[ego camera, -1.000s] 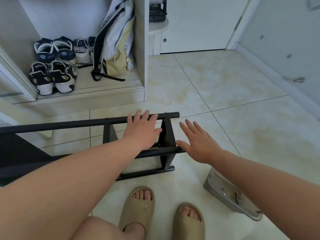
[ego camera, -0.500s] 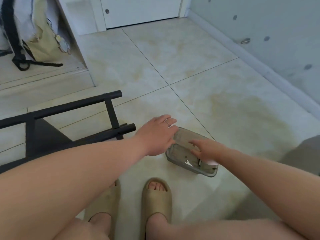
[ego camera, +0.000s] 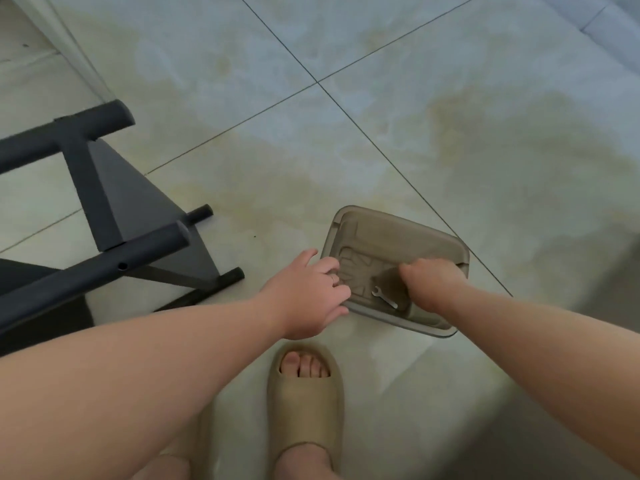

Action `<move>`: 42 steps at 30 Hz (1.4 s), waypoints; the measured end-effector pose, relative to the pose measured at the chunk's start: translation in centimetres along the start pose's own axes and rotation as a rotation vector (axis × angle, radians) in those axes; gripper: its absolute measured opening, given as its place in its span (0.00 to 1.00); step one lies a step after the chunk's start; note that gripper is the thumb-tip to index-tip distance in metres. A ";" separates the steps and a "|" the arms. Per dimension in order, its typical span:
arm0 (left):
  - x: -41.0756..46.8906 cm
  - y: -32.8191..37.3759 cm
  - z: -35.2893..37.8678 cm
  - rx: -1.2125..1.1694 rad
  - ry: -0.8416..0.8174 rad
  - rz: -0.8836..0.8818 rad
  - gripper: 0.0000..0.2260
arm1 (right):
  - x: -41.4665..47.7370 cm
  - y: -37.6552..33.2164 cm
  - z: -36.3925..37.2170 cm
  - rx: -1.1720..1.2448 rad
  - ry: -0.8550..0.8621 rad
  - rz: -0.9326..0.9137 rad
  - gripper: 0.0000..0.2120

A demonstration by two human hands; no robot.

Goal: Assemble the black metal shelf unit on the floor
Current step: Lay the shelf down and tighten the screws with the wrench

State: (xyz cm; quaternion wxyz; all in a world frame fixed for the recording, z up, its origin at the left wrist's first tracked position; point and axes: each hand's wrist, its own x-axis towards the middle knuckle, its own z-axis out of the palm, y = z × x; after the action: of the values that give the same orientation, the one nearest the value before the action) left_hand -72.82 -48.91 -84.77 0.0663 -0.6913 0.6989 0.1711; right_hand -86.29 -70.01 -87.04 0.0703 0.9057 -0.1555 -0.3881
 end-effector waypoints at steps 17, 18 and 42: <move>-0.1 0.2 1.4 -0.016 0.173 -0.008 0.17 | 1.7 -1.0 0.8 0.381 0.100 0.108 0.12; -0.1 0.3 1.3 -0.005 0.155 -0.014 0.17 | 1.5 -0.9 0.5 0.405 0.106 0.108 0.11; -21.0 -1.2 -17.2 -0.481 0.287 -0.754 0.08 | -19.8 -9.9 -23.1 1.225 0.651 -0.130 0.07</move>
State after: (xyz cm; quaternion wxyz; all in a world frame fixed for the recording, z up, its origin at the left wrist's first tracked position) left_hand -68.42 -34.75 -62.00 -0.1354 -0.9094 0.3417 0.1948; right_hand -80.17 -53.82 -60.06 -0.4336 0.8599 -0.2631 0.0576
